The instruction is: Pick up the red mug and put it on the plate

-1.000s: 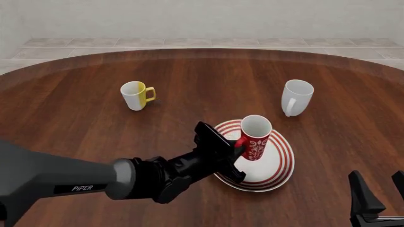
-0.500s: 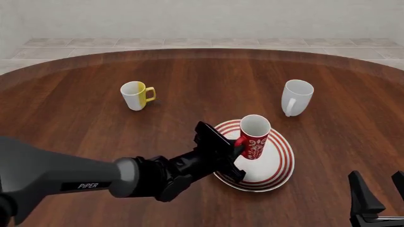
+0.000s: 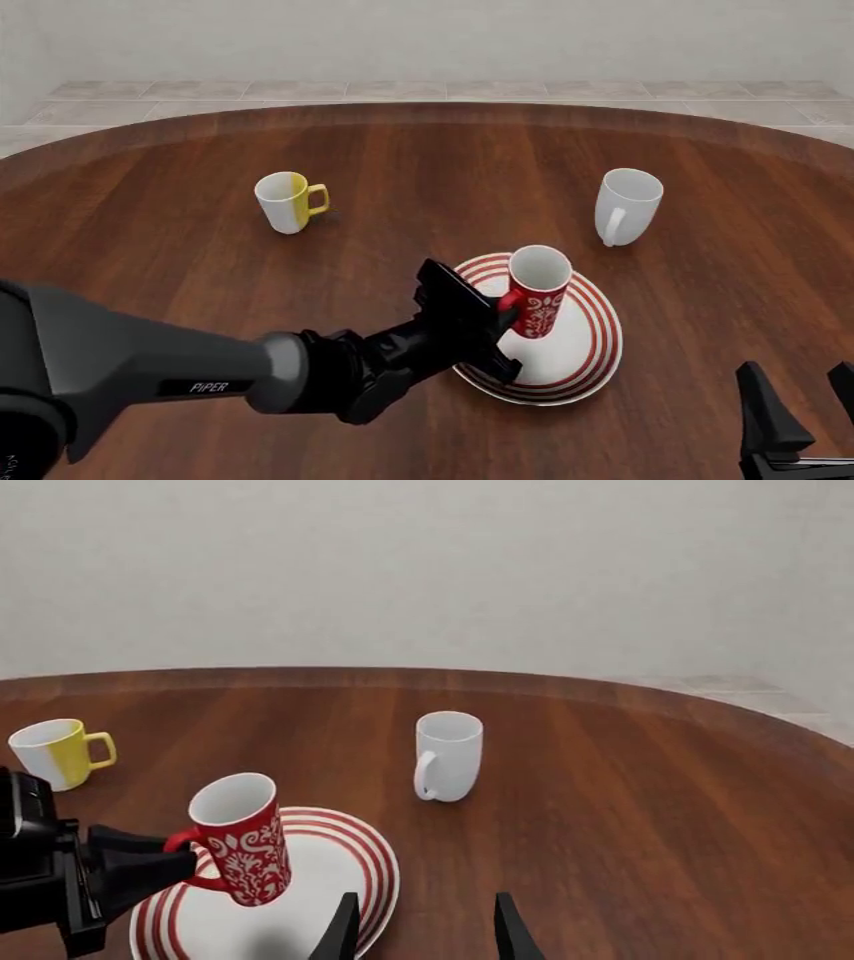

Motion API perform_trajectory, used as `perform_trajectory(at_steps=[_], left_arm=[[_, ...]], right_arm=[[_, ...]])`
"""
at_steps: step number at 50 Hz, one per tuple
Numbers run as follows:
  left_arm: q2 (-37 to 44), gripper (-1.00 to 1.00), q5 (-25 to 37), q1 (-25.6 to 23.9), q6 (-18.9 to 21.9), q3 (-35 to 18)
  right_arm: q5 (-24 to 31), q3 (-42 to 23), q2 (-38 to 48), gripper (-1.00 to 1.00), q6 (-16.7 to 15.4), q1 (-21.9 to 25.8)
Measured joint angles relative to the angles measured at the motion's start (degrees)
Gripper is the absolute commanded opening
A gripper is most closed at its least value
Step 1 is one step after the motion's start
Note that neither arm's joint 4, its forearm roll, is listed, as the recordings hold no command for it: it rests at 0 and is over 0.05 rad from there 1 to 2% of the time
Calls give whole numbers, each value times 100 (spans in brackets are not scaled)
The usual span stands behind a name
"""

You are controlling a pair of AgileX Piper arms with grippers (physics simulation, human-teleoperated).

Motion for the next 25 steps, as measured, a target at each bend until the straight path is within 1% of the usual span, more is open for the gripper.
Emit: perform_trajectory(at_steps=[25], left_arm=[[244, -100, -85, 66, -1, -113]], right_arm=[[6, 1, -1, 100, -4, -7]])
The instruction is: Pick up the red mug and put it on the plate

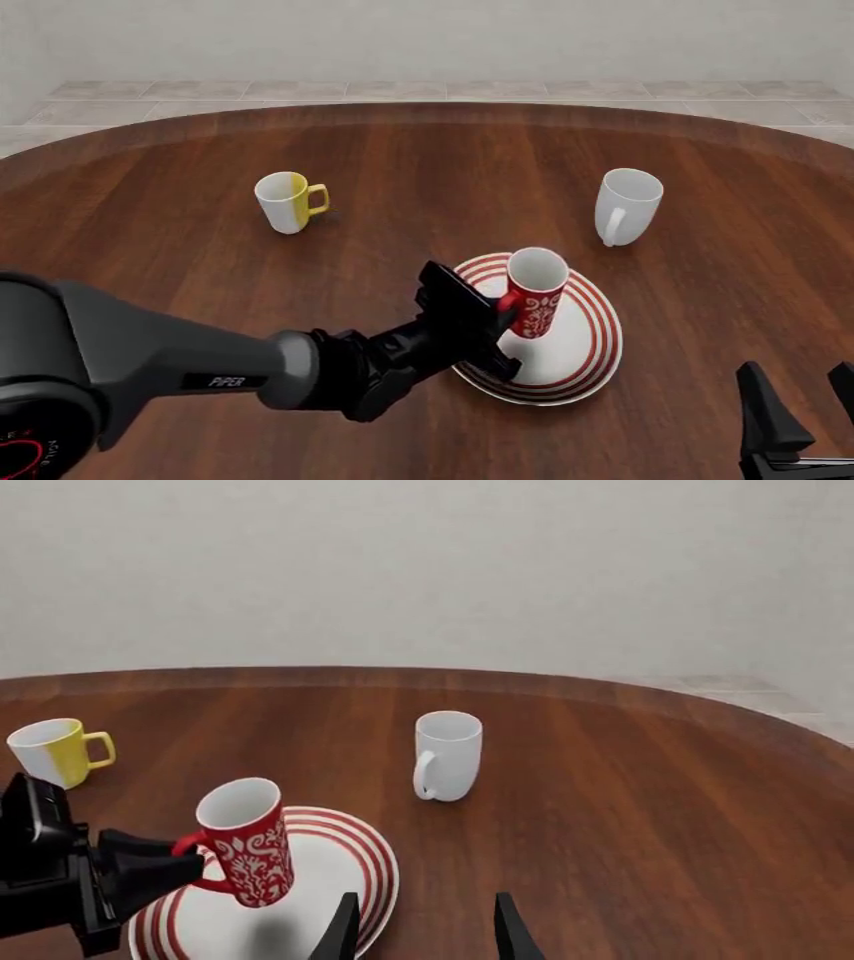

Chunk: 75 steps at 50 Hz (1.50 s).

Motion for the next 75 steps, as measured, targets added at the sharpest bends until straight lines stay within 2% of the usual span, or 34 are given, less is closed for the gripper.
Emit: perform_trajectory(at_steps=[75], left_arm=[[396, -100, -180, 88, -106, -64]], right_arm=[[63, 0, 11, 100, -68, 22]])
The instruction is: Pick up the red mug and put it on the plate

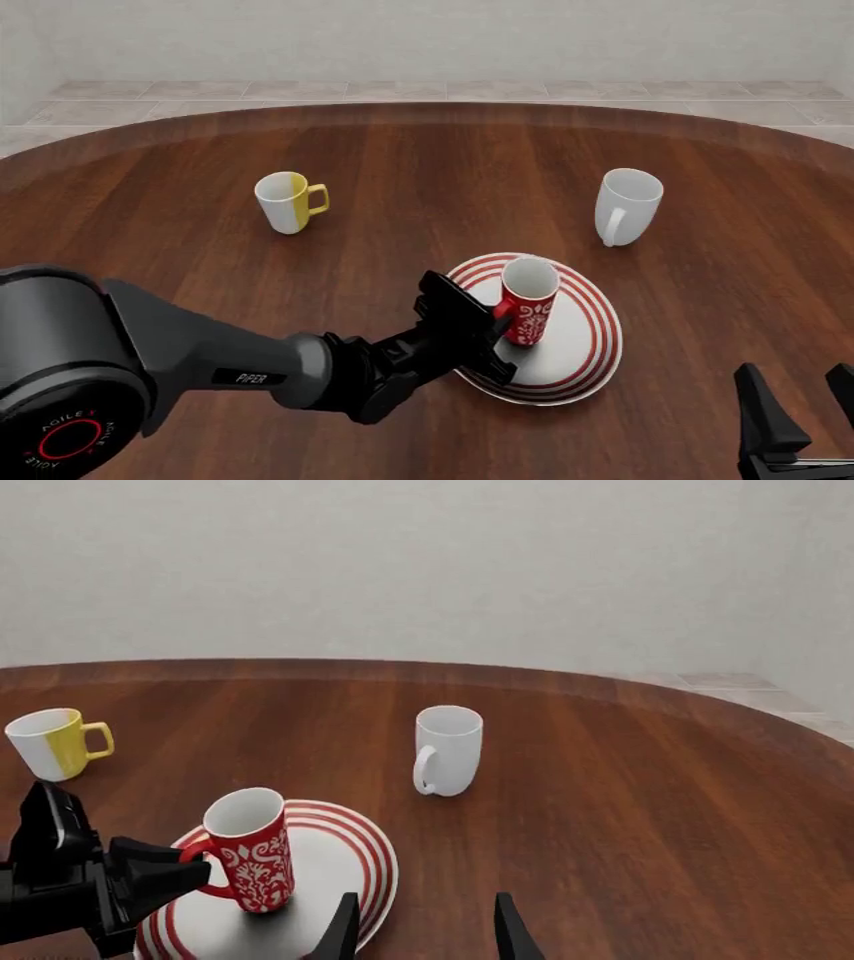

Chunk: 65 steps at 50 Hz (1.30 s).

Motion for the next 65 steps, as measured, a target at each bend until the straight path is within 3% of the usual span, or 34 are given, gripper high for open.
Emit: perform_trajectory(at_steps=[63, 64, 65], left_arm=[[166, -100, -201, 49, -26, -3], [168, 100, -207, 50, -18, -2], [174, 100, -210, 50, -12, -2]], right_arm=[[10, 0, 42, 100, -22, 11], [11, 0, 42, 100, -21, 11], [11, 0, 42, 100, -21, 11]])
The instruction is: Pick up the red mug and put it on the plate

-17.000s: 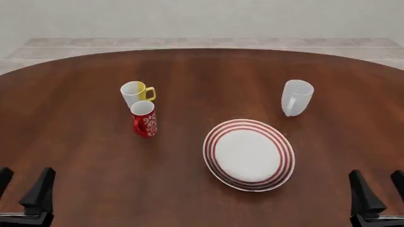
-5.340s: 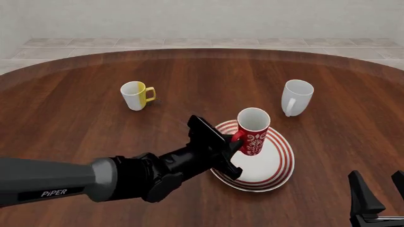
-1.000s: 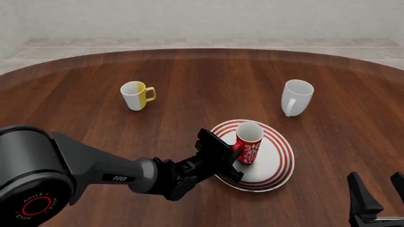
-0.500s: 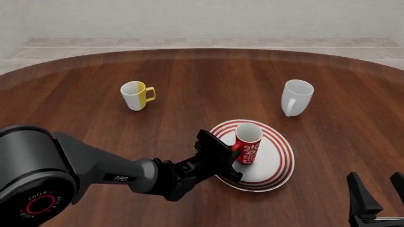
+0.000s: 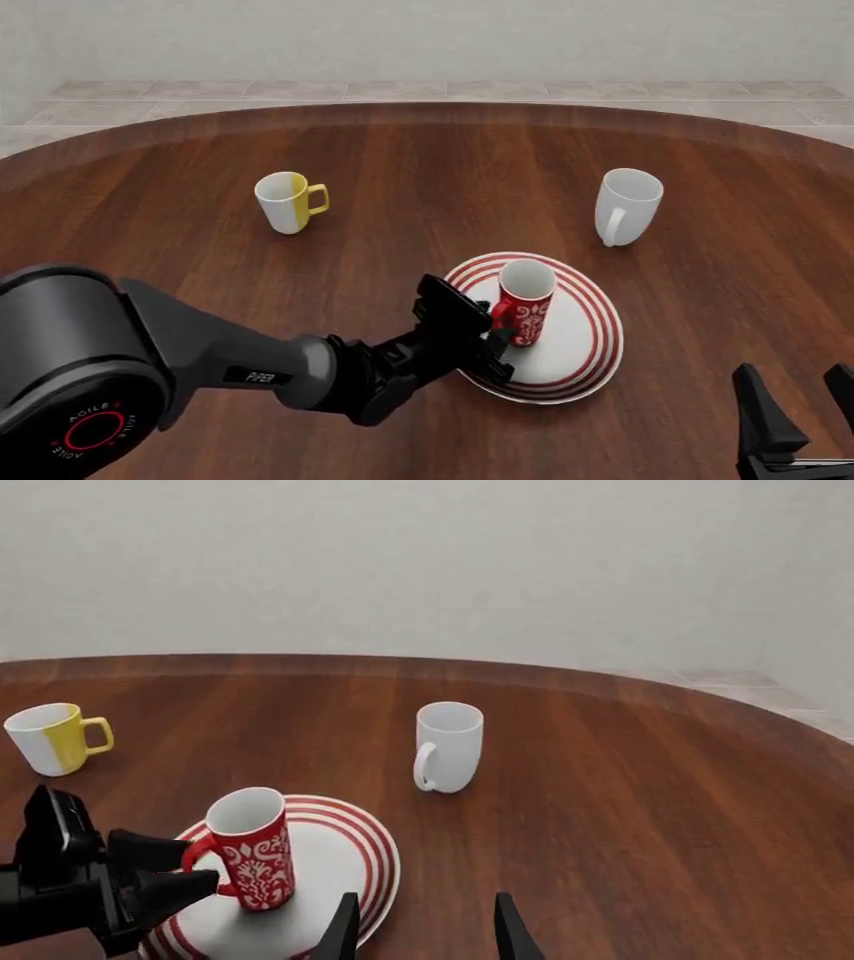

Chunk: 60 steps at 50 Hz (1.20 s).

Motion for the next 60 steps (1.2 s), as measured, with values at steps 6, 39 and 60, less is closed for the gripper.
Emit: perform_trajectory(at_steps=[6, 39, 60], left_arm=[[23, 100, -41, 7, 63, 22], [-1033, 100, 52, -133, 114, 621], [-4297, 100, 1268, -266, 90, 1898]], right_arm=[[0, 0, 3, 100, 0, 1], [0, 0, 0, 100, -7, 1], [-11, -1, -44, 100, -86, -5]])
